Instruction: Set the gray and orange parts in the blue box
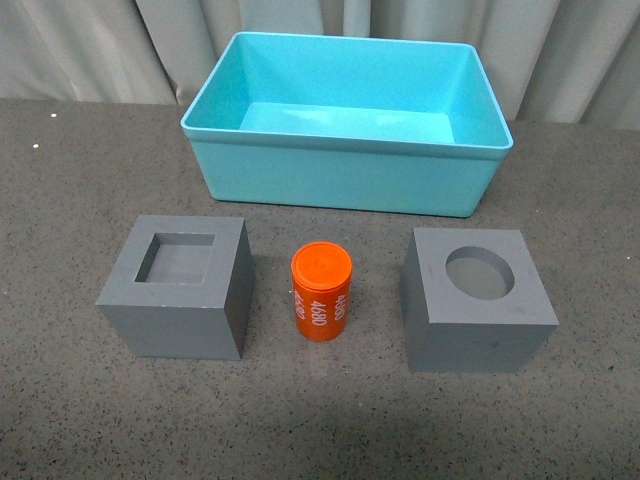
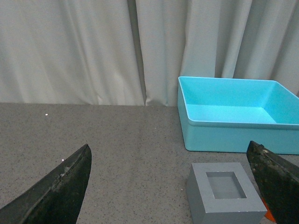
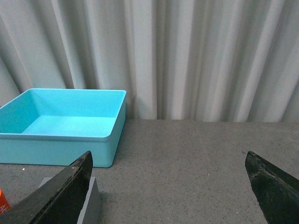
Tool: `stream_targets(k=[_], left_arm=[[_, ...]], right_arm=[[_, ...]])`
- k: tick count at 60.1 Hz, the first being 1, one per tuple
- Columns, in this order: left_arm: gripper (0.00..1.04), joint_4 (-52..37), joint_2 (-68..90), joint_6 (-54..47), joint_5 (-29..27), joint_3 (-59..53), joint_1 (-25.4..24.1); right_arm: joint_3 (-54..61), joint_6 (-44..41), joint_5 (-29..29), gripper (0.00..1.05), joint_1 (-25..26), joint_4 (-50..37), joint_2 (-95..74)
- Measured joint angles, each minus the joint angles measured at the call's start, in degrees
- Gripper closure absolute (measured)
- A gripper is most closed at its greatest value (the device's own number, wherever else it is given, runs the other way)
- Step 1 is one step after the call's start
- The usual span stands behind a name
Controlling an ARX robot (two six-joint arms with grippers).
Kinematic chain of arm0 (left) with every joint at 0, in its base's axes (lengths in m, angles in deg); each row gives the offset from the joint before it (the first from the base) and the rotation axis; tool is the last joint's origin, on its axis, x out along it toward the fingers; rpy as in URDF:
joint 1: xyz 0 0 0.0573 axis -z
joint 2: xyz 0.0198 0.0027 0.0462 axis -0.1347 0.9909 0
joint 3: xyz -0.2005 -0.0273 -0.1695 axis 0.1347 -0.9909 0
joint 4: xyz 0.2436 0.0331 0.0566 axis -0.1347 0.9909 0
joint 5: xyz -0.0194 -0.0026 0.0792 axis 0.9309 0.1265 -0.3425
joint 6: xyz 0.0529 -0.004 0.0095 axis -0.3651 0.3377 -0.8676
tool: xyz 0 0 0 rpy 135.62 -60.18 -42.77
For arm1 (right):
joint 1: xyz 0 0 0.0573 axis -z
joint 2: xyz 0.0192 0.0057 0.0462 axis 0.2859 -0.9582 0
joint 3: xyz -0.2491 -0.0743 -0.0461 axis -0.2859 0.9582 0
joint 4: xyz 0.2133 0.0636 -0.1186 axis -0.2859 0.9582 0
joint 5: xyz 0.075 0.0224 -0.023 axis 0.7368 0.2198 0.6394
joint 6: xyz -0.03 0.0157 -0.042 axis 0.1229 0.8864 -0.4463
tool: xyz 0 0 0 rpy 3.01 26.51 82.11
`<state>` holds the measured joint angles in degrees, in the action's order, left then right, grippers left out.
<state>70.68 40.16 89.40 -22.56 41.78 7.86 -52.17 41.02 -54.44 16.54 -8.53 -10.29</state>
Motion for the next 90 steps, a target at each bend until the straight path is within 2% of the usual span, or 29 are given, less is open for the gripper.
stream_targets(k=[60,62,64,66,70,76,90], left_arm=[[0.07,0.0,0.0,0.0,0.0,0.0,0.0],[0.07,0.0,0.0,0.0,0.0,0.0,0.0],[0.07,0.0,0.0,0.0,0.0,0.0,0.0],[0.07,0.0,0.0,0.0,0.0,0.0,0.0],[0.07,0.0,0.0,0.0,0.0,0.0,0.0],[0.07,0.0,0.0,0.0,0.0,0.0,0.0],[0.07,0.0,0.0,0.0,0.0,0.0,0.0]], right_arm=[[0.0,0.0,0.0,0.10,0.0,0.0,0.0],[-0.2,-1.1,-1.6,0.10,-0.7,1.0,-0.4],[-1.8,-6.9,-9.7,0.10,-3.8,5.6,-3.0],[-2.4,-11.6,-12.0,0.10,-6.3,7.1,-6.0],[-3.2,-14.8,-11.7,0.10,-8.9,6.4,-10.8],[-4.9,-15.3,-10.9,0.10,-10.3,0.2,-21.3],[-11.6,-10.2,-7.4,0.10,-11.9,-13.6,-51.4]])
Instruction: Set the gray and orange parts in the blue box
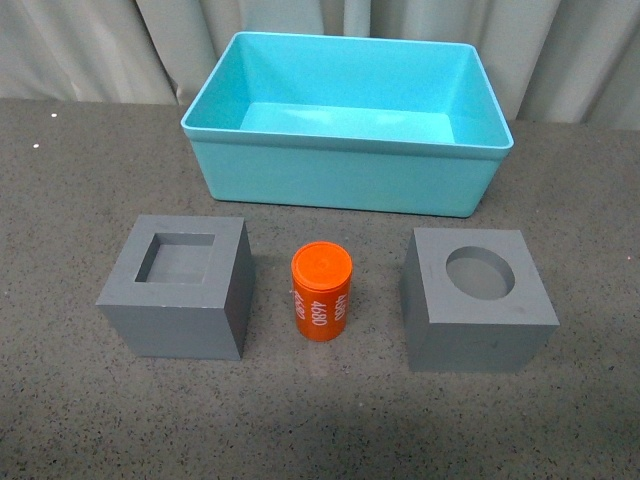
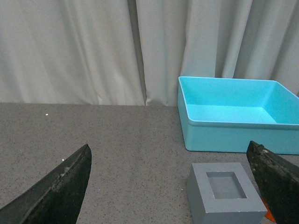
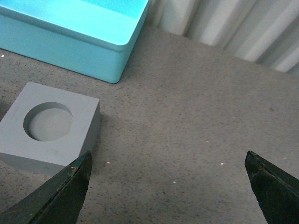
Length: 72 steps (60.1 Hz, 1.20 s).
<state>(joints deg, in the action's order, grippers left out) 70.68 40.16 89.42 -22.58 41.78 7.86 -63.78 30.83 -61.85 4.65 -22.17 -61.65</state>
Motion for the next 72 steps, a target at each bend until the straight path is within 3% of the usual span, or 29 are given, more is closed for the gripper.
stream_targets(k=[10,20,53,62,72], left_arm=[[0.07,0.0,0.0,0.0,0.0,0.0,0.0],[0.07,0.0,0.0,0.0,0.0,0.0,0.0],[0.07,0.0,0.0,0.0,0.0,0.0,0.0],[0.07,0.0,0.0,0.0,0.0,0.0,0.0],[0.07,0.0,0.0,0.0,0.0,0.0,0.0]], right_arm=[[-8.0,5.9,2.8,0.10,-1.3,-2.5,-18.3],[-15.5,11.0,3.7,0.10,-2.6,0.3,-30.5],[-26.1,20.7,4.9,0.11,-6.5,5.0,-47.1],[-27.3,22.9,5.0,0.38,-6.8,5.9,-48.9],[-29.0,24.8,4.5,0.76,-7.3,8.3,-49.7]])
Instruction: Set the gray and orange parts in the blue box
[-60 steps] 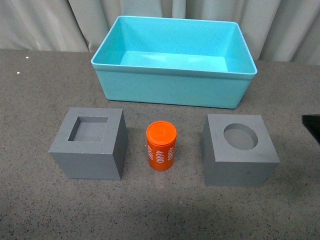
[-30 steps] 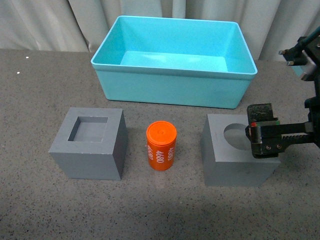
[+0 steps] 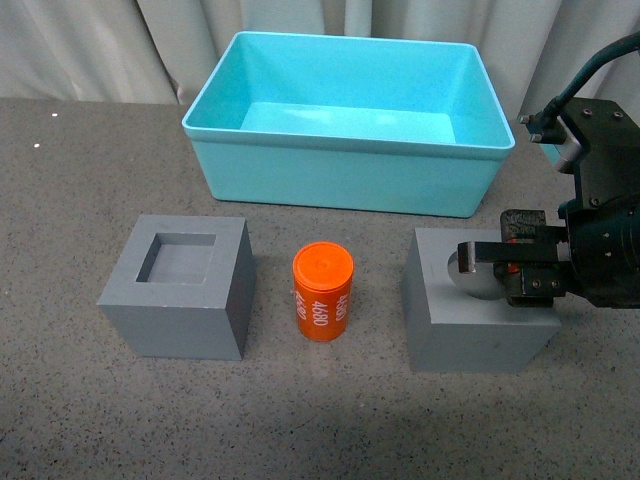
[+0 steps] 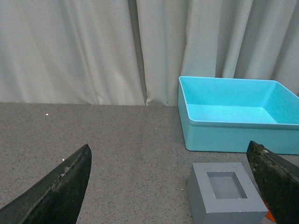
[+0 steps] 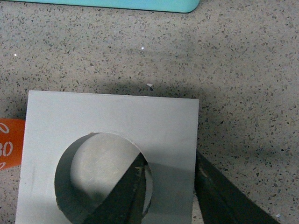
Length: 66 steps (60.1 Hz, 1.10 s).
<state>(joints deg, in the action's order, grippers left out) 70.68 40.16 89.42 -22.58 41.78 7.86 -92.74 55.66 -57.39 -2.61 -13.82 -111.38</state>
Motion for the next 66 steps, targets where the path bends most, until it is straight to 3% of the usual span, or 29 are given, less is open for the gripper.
stream_targets(k=[4,40,52,66], left_arm=[[0.07,0.0,0.0,0.0,0.0,0.0,0.0],[0.07,0.0,0.0,0.0,0.0,0.0,0.0],[0.07,0.0,0.0,0.0,0.0,0.0,0.0],[0.07,0.0,0.0,0.0,0.0,0.0,0.0]], right_arm=[[-0.6,0.3,-0.6,0.86,-0.3,0.9,0.0],[-0.9,0.5,2.9,0.87,1.4,1.0,15.4],[-7.9,0.0,2.3,0.87,2.0,-2.2,15.3],[-20.0,-1.7,2.0,0.87,3.0,-2.5,3.1]])
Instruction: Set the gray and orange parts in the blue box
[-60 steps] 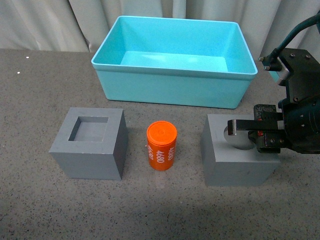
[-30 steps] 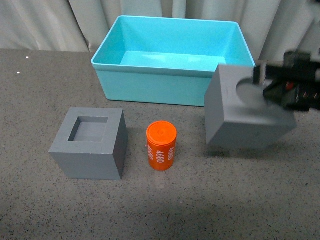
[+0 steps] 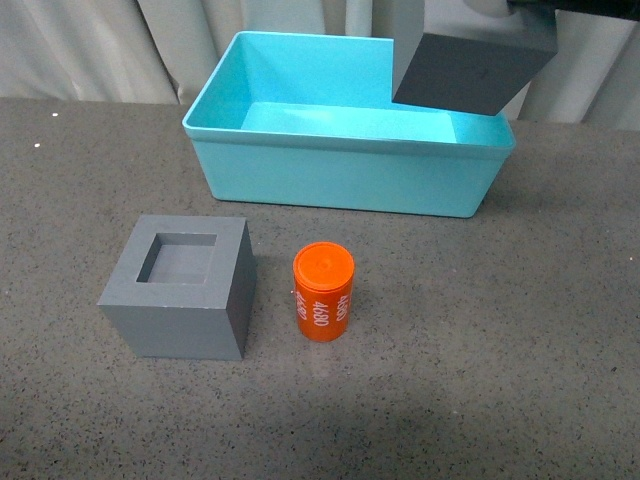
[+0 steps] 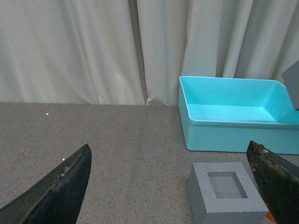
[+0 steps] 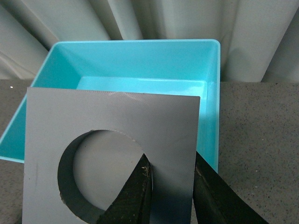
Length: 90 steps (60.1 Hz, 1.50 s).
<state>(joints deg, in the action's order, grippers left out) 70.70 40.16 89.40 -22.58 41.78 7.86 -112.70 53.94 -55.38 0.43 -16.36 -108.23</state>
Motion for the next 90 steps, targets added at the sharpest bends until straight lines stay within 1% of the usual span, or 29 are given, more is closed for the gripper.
stream_targets(k=[20,35,53,54,59,61,67,69,79,82,83,87,90], left_arm=[[0.07,0.0,0.0,0.0,0.0,0.0,0.0],[0.07,0.0,0.0,0.0,0.0,0.0,0.0],[0.07,0.0,0.0,0.0,0.0,0.0,0.0],[0.07,0.0,0.0,0.0,0.0,0.0,0.0],[0.07,0.0,0.0,0.0,0.0,0.0,0.0],[0.07,0.0,0.0,0.0,0.0,0.0,0.0],[0.07,0.0,0.0,0.0,0.0,0.0,0.0],[0.07,0.0,0.0,0.0,0.0,0.0,0.0],[0.07,0.0,0.0,0.0,0.0,0.0,0.0],[0.07,0.0,0.0,0.0,0.0,0.0,0.0],[0.07,0.0,0.0,0.0,0.0,0.0,0.0],[0.07,0.0,0.0,0.0,0.0,0.0,0.0],[0.07,0.0,0.0,0.0,0.0,0.0,0.0]], right_arm=[[-15.1,-2.1,-0.6,0.87,1.1,6.4,-17.1],[-20.5,-1.7,-0.6,0.87,1.5,10.0,-24.3],[-26.1,-1.6,-0.7,0.87,1.5,15.0,-29.0],[-26.2,-1.7,-0.8,0.86,1.5,15.2,-29.1],[-26.6,-1.3,-0.6,0.68,1.5,15.0,-29.1],[-26.6,-1.1,-0.6,0.64,1.5,14.8,-29.0],[-25.0,-0.7,-0.6,0.48,1.6,12.8,-27.5],[-23.4,-0.7,-0.9,0.41,1.6,11.3,-26.1],[-14.1,-1.6,-1.7,0.14,1.7,2.6,-17.3],[-11.2,-1.8,-1.9,0.08,1.9,0.1,-14.3],[-10.5,-1.9,-2.1,0.08,1.9,-0.5,-13.5],[-6.2,-2.8,-2.3,0.10,2.1,-3.6,-9.2],[-2.8,-3.3,-2.3,0.10,2.3,-5.5,-5.9]])
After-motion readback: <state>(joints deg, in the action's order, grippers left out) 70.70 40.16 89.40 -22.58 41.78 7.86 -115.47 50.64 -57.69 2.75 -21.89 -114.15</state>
